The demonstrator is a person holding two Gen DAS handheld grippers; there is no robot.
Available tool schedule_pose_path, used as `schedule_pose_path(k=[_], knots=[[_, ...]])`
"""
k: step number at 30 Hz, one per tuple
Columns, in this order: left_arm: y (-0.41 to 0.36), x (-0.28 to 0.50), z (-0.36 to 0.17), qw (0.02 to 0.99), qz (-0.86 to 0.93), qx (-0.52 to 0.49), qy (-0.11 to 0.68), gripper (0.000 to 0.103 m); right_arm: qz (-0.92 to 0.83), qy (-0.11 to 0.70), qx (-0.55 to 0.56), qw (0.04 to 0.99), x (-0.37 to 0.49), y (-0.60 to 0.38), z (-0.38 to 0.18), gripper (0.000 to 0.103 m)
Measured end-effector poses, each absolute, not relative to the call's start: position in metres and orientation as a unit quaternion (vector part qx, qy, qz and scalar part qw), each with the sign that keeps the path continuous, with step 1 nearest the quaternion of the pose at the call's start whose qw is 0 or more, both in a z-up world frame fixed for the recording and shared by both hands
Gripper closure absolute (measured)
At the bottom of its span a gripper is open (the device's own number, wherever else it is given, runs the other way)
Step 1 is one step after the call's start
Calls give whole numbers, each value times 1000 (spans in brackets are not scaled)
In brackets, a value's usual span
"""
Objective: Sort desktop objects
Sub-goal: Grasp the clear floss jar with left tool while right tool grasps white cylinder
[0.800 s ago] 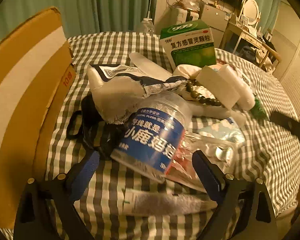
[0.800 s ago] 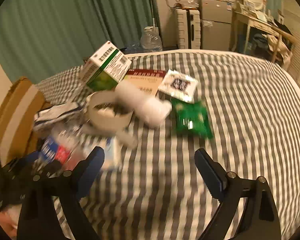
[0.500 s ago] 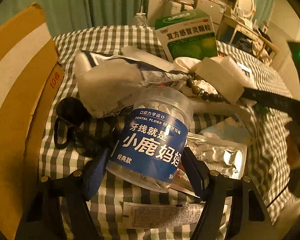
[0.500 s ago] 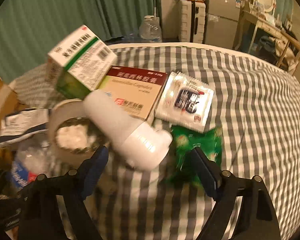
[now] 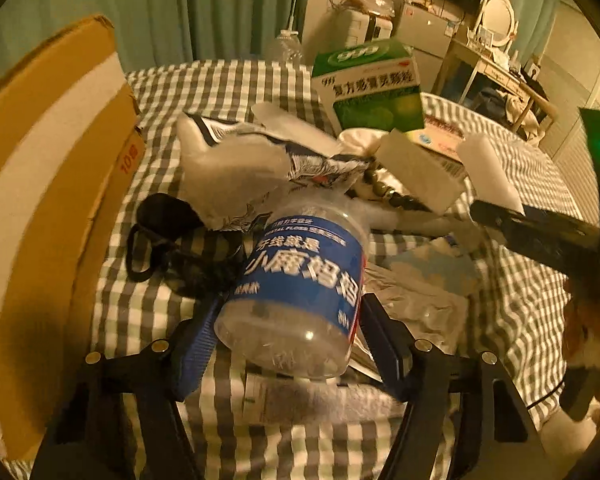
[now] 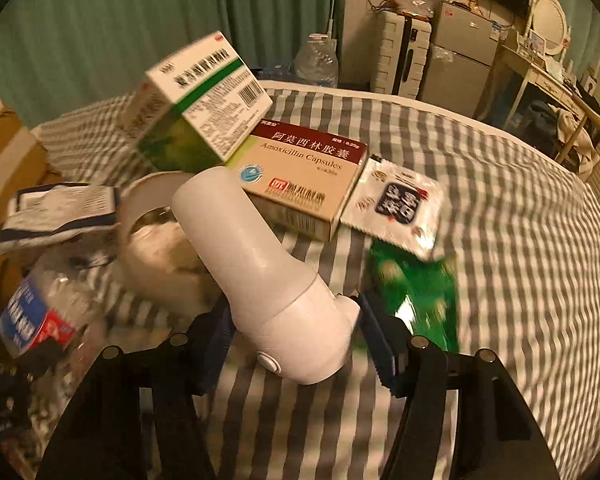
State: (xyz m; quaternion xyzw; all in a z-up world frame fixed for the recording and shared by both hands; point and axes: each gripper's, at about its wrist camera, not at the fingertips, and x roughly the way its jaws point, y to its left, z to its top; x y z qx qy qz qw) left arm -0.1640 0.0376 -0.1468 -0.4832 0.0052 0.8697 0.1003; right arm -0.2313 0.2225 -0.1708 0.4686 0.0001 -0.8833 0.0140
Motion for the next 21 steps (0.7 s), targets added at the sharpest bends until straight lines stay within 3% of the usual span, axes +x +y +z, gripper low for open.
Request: schedule_pose_path(k=[21], knots=[[33, -100, -69, 99, 894, -437, -27, 38, -899, -47, 434, 46, -106, 204, -99, 43]])
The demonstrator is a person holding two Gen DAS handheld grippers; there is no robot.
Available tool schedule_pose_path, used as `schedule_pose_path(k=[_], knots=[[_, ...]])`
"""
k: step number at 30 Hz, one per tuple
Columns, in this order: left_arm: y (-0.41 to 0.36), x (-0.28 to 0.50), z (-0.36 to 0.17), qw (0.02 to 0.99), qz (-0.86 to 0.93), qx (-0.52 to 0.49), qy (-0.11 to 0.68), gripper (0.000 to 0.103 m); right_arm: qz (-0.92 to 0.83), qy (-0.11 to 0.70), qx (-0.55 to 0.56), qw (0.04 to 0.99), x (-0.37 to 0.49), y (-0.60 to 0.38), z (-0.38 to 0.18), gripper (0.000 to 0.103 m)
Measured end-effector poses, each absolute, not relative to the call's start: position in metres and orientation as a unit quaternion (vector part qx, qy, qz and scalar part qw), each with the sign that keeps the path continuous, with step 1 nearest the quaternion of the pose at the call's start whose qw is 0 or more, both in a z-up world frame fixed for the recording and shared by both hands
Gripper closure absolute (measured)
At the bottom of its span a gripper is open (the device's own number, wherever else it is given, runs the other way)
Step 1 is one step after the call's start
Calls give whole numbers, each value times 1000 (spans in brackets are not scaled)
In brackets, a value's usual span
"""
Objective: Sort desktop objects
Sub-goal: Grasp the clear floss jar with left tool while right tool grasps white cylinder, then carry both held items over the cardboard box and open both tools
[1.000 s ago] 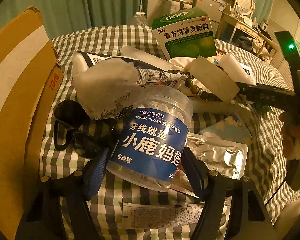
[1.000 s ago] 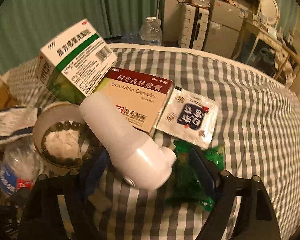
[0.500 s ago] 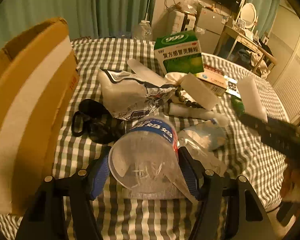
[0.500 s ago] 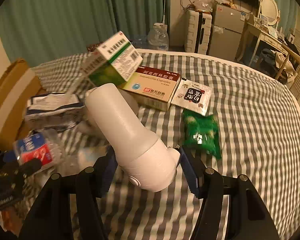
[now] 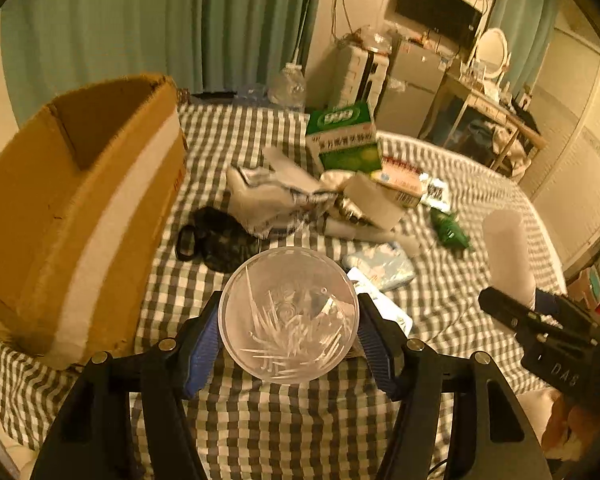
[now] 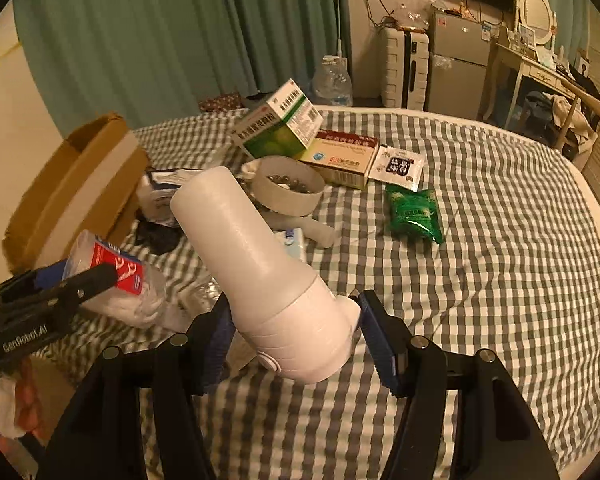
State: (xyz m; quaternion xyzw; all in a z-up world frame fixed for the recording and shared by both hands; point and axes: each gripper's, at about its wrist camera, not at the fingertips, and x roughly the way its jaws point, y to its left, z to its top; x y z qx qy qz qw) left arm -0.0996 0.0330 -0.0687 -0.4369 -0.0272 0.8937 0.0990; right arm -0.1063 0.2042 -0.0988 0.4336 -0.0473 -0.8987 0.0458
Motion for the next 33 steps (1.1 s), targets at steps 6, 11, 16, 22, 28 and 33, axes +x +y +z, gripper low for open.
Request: schedule_pose_path(k=[6, 11, 16, 22, 28, 33], knots=[[31, -88, -34, 100, 909, -404, -30, 38, -911, -42, 406, 57, -88, 191, -66, 43], [24, -84, -6, 108, 914, -388, -45, 38, -921, -30, 382, 71, -72, 173, -37, 43], [6, -86, 30, 113, 922, -368, -50, 38, -926, -35, 361, 106, -63, 152, -4, 43], [-34, -98, 70, 92, 932, -347, -53, 38, -928, -36, 337, 153, -78, 105, 36, 43], [-90, -109, 82, 40, 940, -334, -64, 38, -929, -20, 324, 179, -106, 41, 45, 43], [-142, -119, 61, -18, 939, -337, -63, 38, -914, -23, 347, 208, -139, -10, 25, 43]])
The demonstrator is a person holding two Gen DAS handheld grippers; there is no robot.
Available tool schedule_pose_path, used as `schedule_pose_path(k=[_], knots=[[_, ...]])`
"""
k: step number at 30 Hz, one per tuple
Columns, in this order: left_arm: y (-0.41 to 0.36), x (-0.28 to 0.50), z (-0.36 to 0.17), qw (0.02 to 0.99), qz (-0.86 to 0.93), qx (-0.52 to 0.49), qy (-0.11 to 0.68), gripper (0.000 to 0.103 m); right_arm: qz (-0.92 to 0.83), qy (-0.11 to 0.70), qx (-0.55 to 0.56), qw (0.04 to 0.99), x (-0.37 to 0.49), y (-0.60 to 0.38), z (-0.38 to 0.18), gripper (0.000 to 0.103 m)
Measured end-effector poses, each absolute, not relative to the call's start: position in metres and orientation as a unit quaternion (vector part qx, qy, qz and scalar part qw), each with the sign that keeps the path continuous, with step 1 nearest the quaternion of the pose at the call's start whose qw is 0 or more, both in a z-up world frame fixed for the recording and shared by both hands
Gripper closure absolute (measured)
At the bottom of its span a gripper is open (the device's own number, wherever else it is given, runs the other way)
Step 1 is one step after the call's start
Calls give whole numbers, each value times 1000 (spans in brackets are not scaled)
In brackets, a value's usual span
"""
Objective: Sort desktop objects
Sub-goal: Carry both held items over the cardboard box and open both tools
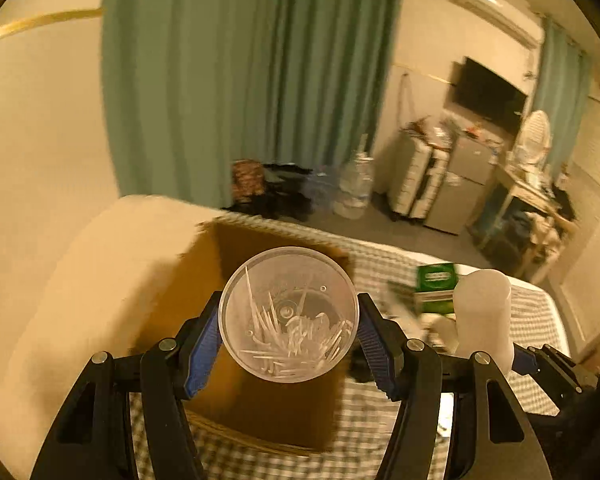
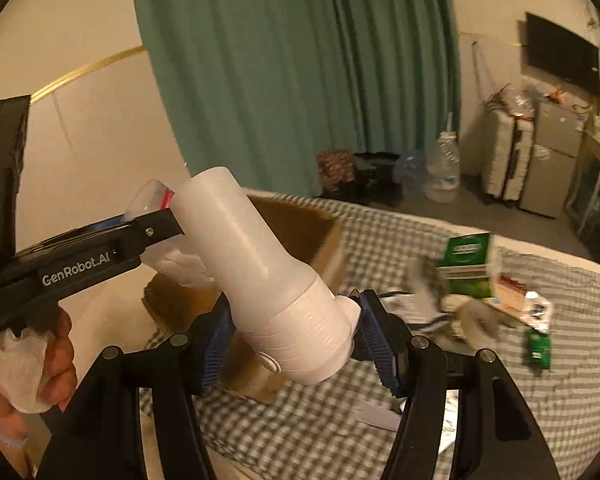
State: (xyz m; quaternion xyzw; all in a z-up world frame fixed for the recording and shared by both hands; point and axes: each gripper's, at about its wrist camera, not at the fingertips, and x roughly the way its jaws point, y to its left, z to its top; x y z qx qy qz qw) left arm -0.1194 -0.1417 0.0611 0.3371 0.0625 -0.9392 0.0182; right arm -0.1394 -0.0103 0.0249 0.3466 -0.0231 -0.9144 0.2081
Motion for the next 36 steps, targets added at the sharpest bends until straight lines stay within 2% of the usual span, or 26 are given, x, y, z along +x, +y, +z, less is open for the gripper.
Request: schedule_pose_path(k=[8, 16, 17, 18, 19, 20, 28, 36], knots=[[-197, -142, 2, 49, -924, 372, 78, 38, -864, -79, 430, 250, -201, -66, -41, 43], [-212, -153, -30, 6, -914, 390, 111, 38, -853, -102, 449, 246, -236, -81, -70, 42], [-212, -154, -32, 15, -916, 388, 104, 35, -853, -107, 449, 245, -240, -84, -70, 40], [-210, -152, -32, 24, -918, 383, 99, 23, -853, -116, 449, 239, -245, -84, -70, 35], [-209, -151, -32, 30, -919, 380, 96, 13, -855, -118, 447, 237, -246, -86, -66, 16], [-209, -151, -31, 35, -921, 376, 93, 3, -861, -117, 439, 228, -247, -86, -63, 5], [-179, -134, -15, 13, -927, 370, 61, 2, -903, -106, 361, 209, -216, -54, -13, 5], [-80, -98, 21, -48, -937, 345, 23, 0, -940, -73, 305, 131, -166, 46, 34, 5]])
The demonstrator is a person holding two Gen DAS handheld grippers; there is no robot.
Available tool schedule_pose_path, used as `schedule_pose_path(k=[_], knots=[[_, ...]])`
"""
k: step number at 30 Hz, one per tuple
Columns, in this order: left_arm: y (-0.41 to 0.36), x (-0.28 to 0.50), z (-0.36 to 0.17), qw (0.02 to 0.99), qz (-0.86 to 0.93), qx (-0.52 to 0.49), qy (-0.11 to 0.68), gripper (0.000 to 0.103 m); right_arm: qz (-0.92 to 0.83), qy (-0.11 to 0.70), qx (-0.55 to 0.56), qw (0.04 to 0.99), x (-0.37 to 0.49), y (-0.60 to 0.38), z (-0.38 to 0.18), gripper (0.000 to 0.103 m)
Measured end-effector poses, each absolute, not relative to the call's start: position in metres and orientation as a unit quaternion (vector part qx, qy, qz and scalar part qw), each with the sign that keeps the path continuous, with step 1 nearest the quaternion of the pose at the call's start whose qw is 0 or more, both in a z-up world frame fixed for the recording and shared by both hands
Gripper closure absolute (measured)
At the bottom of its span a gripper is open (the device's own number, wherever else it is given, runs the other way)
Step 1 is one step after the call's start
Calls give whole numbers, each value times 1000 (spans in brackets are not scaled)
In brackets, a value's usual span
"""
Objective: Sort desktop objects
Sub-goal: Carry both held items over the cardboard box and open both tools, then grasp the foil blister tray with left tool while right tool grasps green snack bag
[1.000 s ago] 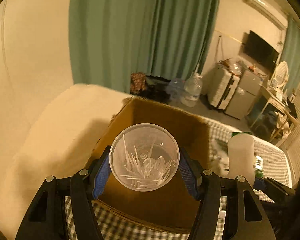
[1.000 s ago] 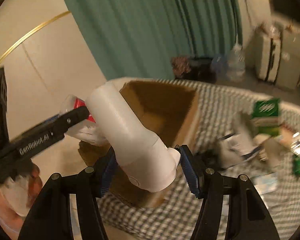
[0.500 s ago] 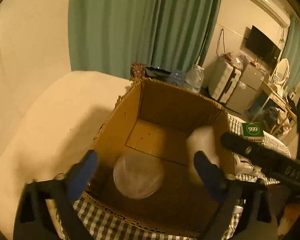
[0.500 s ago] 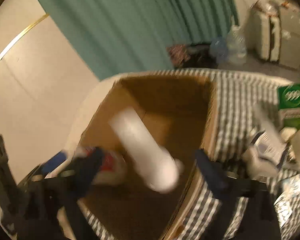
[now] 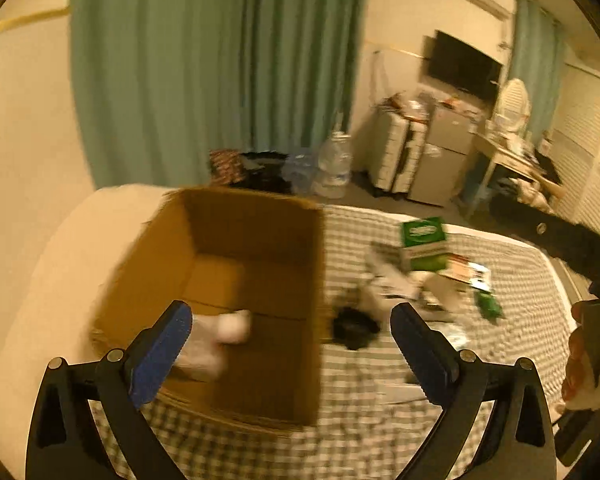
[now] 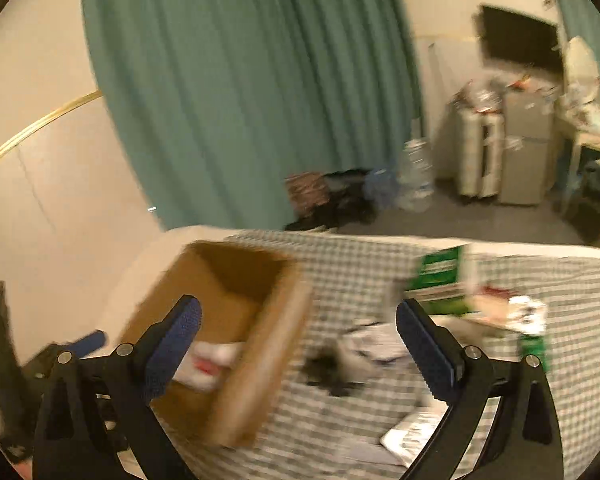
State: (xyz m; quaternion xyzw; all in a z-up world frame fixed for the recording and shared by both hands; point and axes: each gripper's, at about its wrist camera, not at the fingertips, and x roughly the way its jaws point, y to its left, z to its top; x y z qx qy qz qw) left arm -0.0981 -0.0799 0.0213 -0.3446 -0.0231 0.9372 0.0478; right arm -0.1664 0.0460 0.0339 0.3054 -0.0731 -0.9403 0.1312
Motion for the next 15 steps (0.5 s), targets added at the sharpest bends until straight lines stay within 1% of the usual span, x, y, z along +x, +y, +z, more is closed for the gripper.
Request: schedule_pose_path(k=[3, 7, 11, 15], knots=[[-32, -87, 20, 79, 936, -341, -23, 0, -948, -62, 302, 78, -140, 100, 39, 5], [27, -81, -3, 91, 929, -357, -10, 0, -946, -95, 307, 28, -111, 164, 29, 5], [83, -80, -50, 103, 914, -393, -9, 0, -941, -114, 318, -6, -95, 210, 10, 5], [113, -88, -97, 124, 892, -434, -7, 0, -935, -120, 334, -24, -91, 240, -9, 4]])
